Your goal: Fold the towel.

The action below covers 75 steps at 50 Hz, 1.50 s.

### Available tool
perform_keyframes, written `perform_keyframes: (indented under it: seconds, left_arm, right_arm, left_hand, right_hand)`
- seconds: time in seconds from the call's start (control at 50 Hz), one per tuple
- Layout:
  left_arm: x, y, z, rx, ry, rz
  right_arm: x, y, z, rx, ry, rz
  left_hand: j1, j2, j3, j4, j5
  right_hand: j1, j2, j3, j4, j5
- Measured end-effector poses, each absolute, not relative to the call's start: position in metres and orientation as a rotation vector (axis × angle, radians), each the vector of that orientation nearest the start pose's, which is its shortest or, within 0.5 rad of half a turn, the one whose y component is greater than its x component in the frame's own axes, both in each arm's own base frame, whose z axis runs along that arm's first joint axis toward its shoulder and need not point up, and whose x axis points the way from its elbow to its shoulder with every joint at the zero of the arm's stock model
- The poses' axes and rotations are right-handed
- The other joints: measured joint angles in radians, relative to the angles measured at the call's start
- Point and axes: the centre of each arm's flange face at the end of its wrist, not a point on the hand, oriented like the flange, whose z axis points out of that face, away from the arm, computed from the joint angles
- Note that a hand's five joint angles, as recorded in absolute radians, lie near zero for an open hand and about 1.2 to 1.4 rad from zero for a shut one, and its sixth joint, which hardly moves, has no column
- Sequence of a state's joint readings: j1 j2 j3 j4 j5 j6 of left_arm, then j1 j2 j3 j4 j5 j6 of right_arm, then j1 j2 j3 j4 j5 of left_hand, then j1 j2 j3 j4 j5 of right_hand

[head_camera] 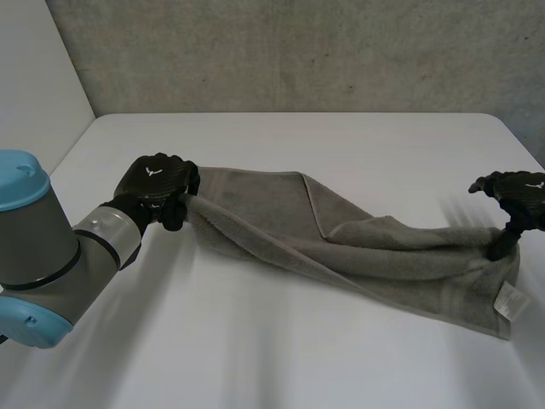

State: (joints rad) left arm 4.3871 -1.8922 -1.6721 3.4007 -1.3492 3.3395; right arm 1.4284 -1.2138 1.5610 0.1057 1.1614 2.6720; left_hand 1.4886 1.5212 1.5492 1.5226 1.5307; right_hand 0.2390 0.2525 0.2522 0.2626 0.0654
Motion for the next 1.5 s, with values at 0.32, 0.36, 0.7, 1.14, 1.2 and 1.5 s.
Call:
perform_keyframes:
  seconds: [0.32,0.36,0.7,1.14,1.2,1.5]
  left_arm:
    - [-0.252,-0.281,0.198,0.896,2.437,-2.178]
    - [-0.252,-0.281,0.198,0.895,2.438,-2.178]
    - [-0.252,-0.298,0.212,0.827,2.389,-2.246]
    - [-0.249,-0.333,0.197,0.679,2.408,-2.158]
    - [-0.249,-0.332,0.197,0.683,2.411,-2.158]
    - [-0.252,-0.325,0.196,0.701,2.423,-2.152]
  right_arm:
    - [0.115,-0.367,0.19,-0.5,2.404,-1.522]
    - [0.117,-0.367,0.192,-0.468,2.371,-1.489]
    - [0.135,-0.321,0.191,-0.663,2.3,-1.361]
    - [0.163,-0.244,0.167,-0.94,2.251,-1.305]
    - [0.169,-0.24,0.171,-0.937,2.225,-1.328]
    - [0.191,-0.234,0.209,-0.912,2.071,-1.508]
  left_hand:
    - [0.0,0.0,0.0,0.0,0.0]
    - [0.0,0.0,0.0,0.0,0.0]
    - [0.0,0.0,0.0,0.0,0.0]
    - [0.0,0.0,0.0,0.0,0.0]
    - [0.0,0.0,0.0,0.0,0.0]
    - [0.0,0.0,0.0,0.0,0.0]
  right_hand:
    - [-0.01,-0.008,-0.006,-0.007,-0.005]
    - [-0.01,-0.008,-0.006,-0.007,-0.005]
    - [0.069,0.037,0.037,0.025,0.074]
    - [0.306,0.284,0.292,0.279,0.308]
    - [0.306,0.284,0.292,0.279,0.308]
    - [0.289,0.281,0.282,0.272,0.276]
